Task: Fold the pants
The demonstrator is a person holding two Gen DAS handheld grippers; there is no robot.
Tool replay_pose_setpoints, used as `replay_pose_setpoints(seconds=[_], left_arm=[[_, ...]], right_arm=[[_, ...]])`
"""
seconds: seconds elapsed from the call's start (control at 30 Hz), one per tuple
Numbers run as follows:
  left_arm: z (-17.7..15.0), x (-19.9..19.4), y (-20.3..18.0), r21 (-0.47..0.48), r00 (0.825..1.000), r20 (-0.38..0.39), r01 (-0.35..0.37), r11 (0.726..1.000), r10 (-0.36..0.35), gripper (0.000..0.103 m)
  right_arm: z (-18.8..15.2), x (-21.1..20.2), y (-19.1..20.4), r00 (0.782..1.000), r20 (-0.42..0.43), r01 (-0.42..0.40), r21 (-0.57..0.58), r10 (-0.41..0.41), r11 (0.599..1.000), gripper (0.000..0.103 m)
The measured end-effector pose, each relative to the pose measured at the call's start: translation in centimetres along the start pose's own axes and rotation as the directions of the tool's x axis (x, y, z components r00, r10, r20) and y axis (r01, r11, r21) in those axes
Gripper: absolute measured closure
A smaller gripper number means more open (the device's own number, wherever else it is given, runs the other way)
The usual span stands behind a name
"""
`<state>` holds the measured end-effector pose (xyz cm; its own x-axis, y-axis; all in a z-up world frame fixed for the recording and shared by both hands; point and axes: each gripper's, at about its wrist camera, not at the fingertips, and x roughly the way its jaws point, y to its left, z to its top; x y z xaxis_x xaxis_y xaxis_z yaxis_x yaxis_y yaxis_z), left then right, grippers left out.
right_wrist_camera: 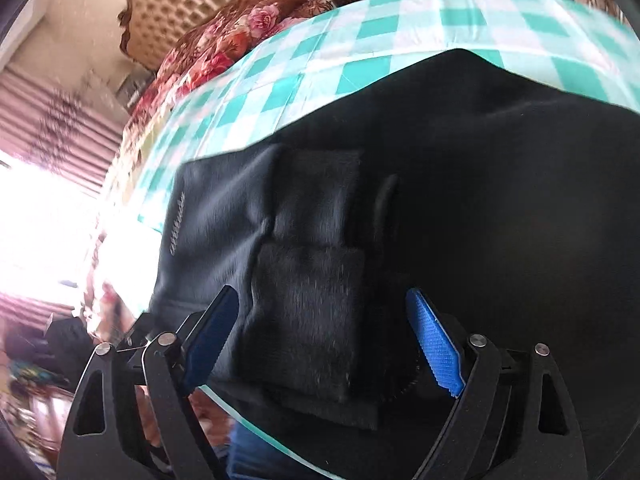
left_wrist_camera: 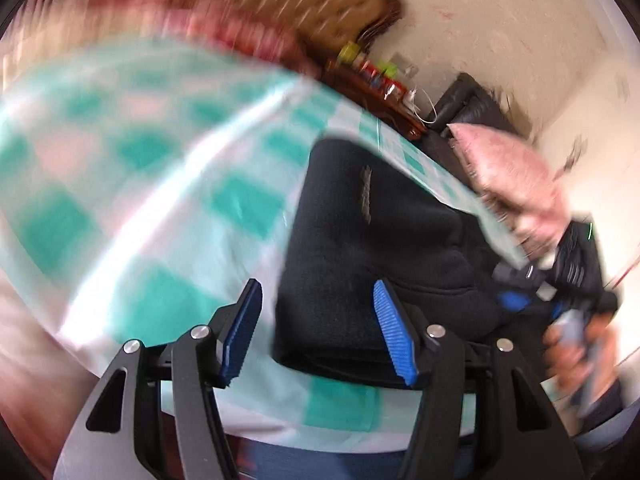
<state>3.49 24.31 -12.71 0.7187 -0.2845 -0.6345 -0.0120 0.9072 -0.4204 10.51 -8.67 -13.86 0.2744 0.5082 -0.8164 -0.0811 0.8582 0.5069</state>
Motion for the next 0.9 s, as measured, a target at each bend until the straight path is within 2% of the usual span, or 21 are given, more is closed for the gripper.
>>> replay_pose_setpoints(seconds=[0.03, 0.07, 0.13, 0.2, 0.23, 0.27, 0.33, 0.37, 0.4, 0.47, 0.5, 0.53, 0.57, 0.63, 0.67, 0.73, 0.9], left_arm=[[0.1, -1.1, -1.8, 0.111, 0.998, 0.051, -0.042, 0.993, 0.036, 0.047], [0.1, -1.8, -3.4, 0.19, 0.996, 0.081, -0.053, 0.98, 0.038, 0.047], [-0.9, -2.6, -8.7, 0.416, 0.995, 0.102, -0.029, 0.909, -0.015, 0.047], [-2.3, -2.3, -12.5, 0.547, 0.995, 0.085, 0.0, 0.837, -0.056, 0.046], [-3.6, -1.5, -15.0, 0.629, 0.994, 0.061, 0.028, 0.777, -0.086, 0.046], [-4.5, -0.9, -16.3, 0.668, 0.995, 0.048, 0.037, 0.743, -0.093, 0.046], [-6.4, 0.6, -18.8, 0.758, 0.996, 0.03, 0.035, 0.651, -0.088, 0.045], [-7.3, 1.5, -19.7, 0.791, 0.997, 0.022, 0.032, 0.611, -0.08, 0.044], [-7.8, 2.1, -20.1, 0.806, 0.997, 0.016, 0.028, 0.592, -0.07, 0.044], [-8.8, 3.9, -20.9, 0.835, 0.999, -0.01, 0.03, 0.55, -0.039, 0.043], [-9.3, 4.7, -21.2, 0.853, 1.0, 0.025, -0.021, 0.522, 0.001, 0.047], [-9.6, 5.2, -21.1, 0.859, 0.999, 0.048, -0.054, 0.509, 0.026, 0.053], [-9.7, 5.3, -21.2, 0.86, 0.997, 0.062, -0.072, 0.505, 0.036, 0.065], [-9.2, 5.0, -21.3, 0.847, 0.999, 0.047, -0.046, 0.53, 0.013, 0.083], [-9.1, 4.9, -21.3, 0.845, 0.999, 0.033, -0.029, 0.533, 0.001, 0.092], [-9.4, 4.7, -21.6, 0.852, 0.999, 0.049, -0.041, 0.522, -0.001, 0.092], [-9.4, 3.8, -21.9, 0.845, 0.998, 0.053, -0.031, 0.534, -0.027, 0.093]], right_arm=[[0.7, 0.2, -0.1, 1.0, 0.0, -0.004, 0.002, 0.004, 1.0, 0.021], [1.2, 0.4, -0.2, 1.0, -0.002, -0.006, 0.002, 0.006, 1.0, 0.021], [2.4, 1.1, -0.2, 1.0, -0.016, -0.003, -0.003, 0.003, 1.0, 0.022], [3.6, 1.9, -0.5, 1.0, -0.031, 0.002, 0.001, -0.002, 1.0, 0.027], [4.0, 2.2, -0.5, 0.999, -0.035, 0.011, -0.006, -0.012, 1.0, 0.036], [4.3, 2.3, -0.3, 0.999, -0.04, 0.031, -0.02, -0.032, 0.999, 0.043], [4.5, 2.2, -0.3, 0.998, -0.056, 0.024, -0.027, -0.026, 0.999, 0.07], [4.6, 1.9, -0.3, 0.998, -0.054, 0.032, -0.035, -0.034, 0.999, 0.075], [4.6, 1.7, -0.1, 0.998, -0.049, 0.045, -0.053, -0.047, 0.998, 0.081], [4.5, 1.2, 0.1, 0.998, -0.044, 0.042, -0.071, -0.045, 0.997, 0.084], [4.5, 0.9, 0.3, 0.998, -0.04, 0.044, -0.079, -0.047, 0.996, 0.085], [4.4, 0.8, 0.5, 0.998, -0.033, 0.048, -0.089, -0.051, 0.995, 0.085], [4.3, 0.6, 0.8, 0.998, -0.029, 0.054, -0.098, -0.057, 0.994, 0.085], [4.4, 0.5, 1.1, 0.998, -0.025, 0.057, -0.106, -0.06, 0.993, 0.085], [4.3, 0.4, 1.2, 0.998, -0.022, 0.056, -0.109, -0.058, 0.992, 0.086], [4.4, 0.1, 1.5, 0.998, -0.017, 0.058, -0.115, -0.06, 0.992, 0.086], [3.8, -0.6, 1.8, 0.997, 0.001, 0.073, -0.127, -0.074, 0.989, 0.086]])
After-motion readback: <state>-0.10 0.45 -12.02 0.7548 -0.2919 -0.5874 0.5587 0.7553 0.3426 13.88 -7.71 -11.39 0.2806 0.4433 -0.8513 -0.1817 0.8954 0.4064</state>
